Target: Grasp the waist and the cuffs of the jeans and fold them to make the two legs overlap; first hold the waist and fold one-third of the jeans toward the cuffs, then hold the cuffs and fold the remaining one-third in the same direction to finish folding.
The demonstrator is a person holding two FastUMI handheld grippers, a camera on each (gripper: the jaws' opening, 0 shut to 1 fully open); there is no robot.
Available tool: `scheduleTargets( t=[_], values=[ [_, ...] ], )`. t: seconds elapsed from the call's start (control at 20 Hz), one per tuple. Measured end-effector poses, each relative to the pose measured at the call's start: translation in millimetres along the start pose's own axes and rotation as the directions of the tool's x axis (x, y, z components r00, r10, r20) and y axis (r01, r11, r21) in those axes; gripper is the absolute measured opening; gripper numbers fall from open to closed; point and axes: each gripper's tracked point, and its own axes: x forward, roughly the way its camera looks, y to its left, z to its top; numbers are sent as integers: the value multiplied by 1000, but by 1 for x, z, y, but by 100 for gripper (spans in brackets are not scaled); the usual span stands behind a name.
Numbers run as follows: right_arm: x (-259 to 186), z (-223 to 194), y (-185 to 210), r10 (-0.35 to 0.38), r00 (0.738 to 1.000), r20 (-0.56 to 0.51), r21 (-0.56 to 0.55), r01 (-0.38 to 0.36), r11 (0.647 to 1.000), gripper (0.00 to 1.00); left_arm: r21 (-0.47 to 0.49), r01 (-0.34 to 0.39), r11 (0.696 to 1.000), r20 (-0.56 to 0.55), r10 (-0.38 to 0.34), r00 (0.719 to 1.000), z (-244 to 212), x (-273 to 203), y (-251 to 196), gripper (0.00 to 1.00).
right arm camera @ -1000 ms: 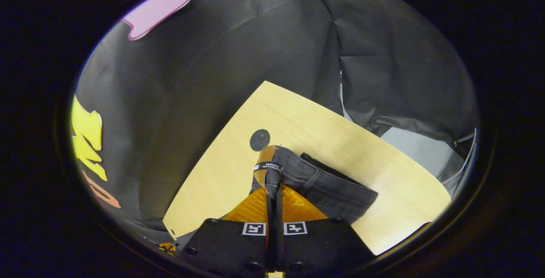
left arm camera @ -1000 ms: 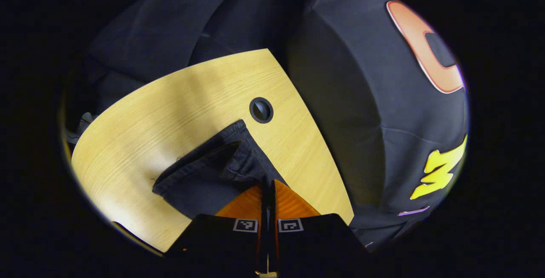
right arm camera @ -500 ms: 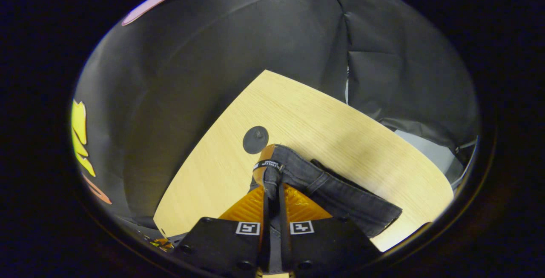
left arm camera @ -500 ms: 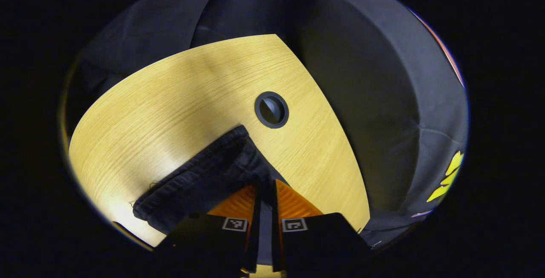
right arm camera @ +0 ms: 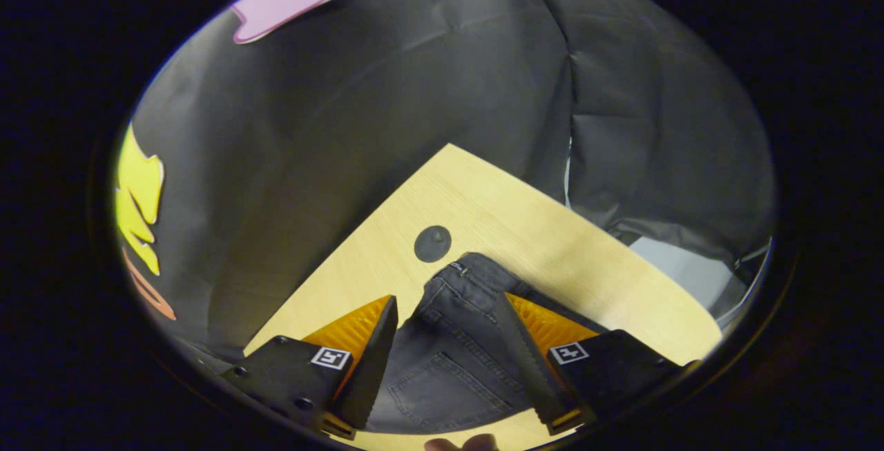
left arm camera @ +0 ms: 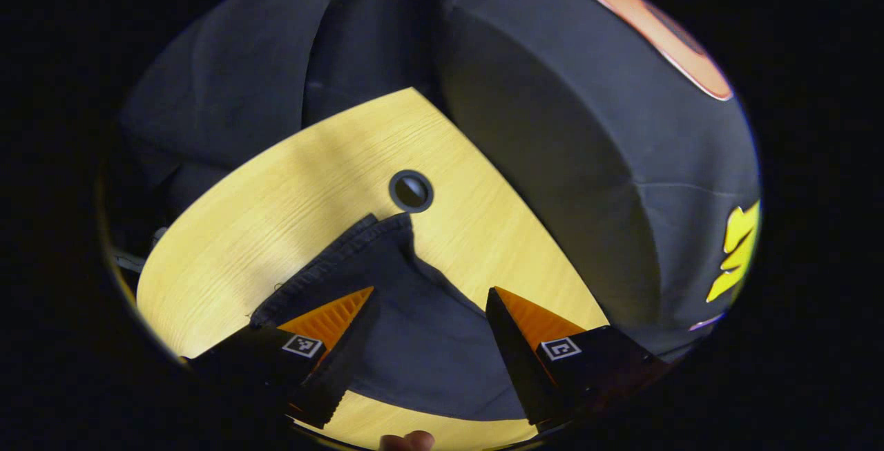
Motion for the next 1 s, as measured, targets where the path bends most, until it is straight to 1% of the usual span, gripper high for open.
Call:
scheduleTargets(
  t=[0.05,0.1,0.15,0.2,0.3,0.35,0.4,0.5,0.55,0.6,0.65,0.7,0.8,0.85,0.9,0.95,1.0],
  values=[
    [-16,5,-6,-29,999,40,-65,32,997,87,55,8,998,42,-10,999,-4,1,-11,99],
    [-35,11,-9,-40,995,93,-136,53,989,96,121,11,993,92,-22,996,5,-25,-20,99],
    [-51,18,-6,-36,989,145,-197,65,978,89,195,11,981,144,-40,989,7,-47,-25,99],
    [-71,21,-1,-15,981,193,-251,65,966,97,268,8,963,194,-62,979,8,-70,-35,99],
    [-119,25,13,48,958,284,-363,61,930,97,402,-14,916,307,-120,944,3,-114,-60,99],
    [-141,22,20,87,944,317,-413,54,909,97,459,-32,888,357,-151,922,-1,-131,-75,99],
    [-163,15,28,132,933,335,-455,38,889,97,516,-60,855,411,-185,893,-6,-153,-88,99],
    [-210,0,38,203,908,367,-521,21,853,97,597,-115,794,502,-257,826,-20,-194,-107,99],
    [-226,-6,38,212,897,387,-537,33,843,97,629,-140,765,532,-292,795,-32,-213,-118,99],
    [-241,-13,38,216,889,404,-540,41,841,98,643,-164,748,565,-318,761,-43,-226,-124,98],
    [-250,-21,36,222,885,410,-537,38,843,94,654,-160,740,570,-342,747,-57,-234,-127,98],
    [-258,-29,36,232,881,412,-538,29,843,99,659,-155,736,573,-358,737,-67,-242,-126,98],
    [-271,-40,27,239,877,418,-537,26,843,100,653,-171,738,586,-350,731,-83,-255,-119,99],
    [-278,-45,24,240,874,423,-532,25,846,100,644,-167,747,590,-345,730,-86,-252,-122,100],
    [-283,-49,22,241,871,427,-527,24,849,99,637,-151,756,590,-352,727,-89,-253,-125,93],
    [-289,-54,22,246,869,429,-522,17,853,98,625,-141,768,591,-347,728,-93,-252,-128,100],
    [-288,-57,20,249,868,429,-518,11,855,99,613,-129,780,590,-343,731,-95,-250,-129,93]
  ],
)
